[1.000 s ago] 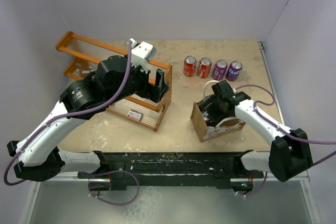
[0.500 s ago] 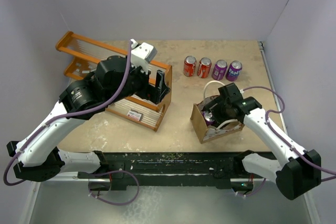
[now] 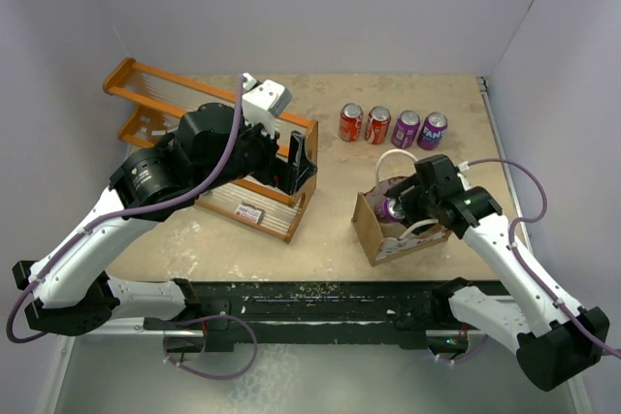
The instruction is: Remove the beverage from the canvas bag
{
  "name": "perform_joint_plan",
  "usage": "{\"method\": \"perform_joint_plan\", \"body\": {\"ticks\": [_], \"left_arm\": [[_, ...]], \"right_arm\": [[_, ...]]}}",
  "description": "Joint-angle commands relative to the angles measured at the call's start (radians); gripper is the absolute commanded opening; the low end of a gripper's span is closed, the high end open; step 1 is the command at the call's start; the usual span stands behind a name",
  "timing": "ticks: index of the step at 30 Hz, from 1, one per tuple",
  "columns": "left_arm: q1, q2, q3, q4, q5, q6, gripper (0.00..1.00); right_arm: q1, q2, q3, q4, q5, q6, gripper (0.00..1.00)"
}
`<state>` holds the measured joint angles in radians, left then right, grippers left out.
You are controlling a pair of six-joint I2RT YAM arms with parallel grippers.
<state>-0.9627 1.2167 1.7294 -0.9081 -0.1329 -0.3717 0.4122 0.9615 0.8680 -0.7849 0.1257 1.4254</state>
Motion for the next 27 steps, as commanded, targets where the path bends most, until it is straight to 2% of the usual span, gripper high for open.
{"method": "perform_joint_plan", "body": {"ticks": [1,17,27], "left_arm": [[0.0,-0.02,0.008,0.02,0.011,-0.015,0.99],[-0.001,-0.014,0.008,0.017,0.013,-0.02,0.99],[0.0,-0.006,0.006,0.017,0.019,-0.028,0.99]], "right_arm": [[0.003,-0.028,0.09,0.032,0.079,0.033,0.12],[0.004,-0.01,0.202,0.042,0.175,-0.056,0.09],[0.004,-0.078,0.225,0.018,0.207,-0.063,0.0]]}}
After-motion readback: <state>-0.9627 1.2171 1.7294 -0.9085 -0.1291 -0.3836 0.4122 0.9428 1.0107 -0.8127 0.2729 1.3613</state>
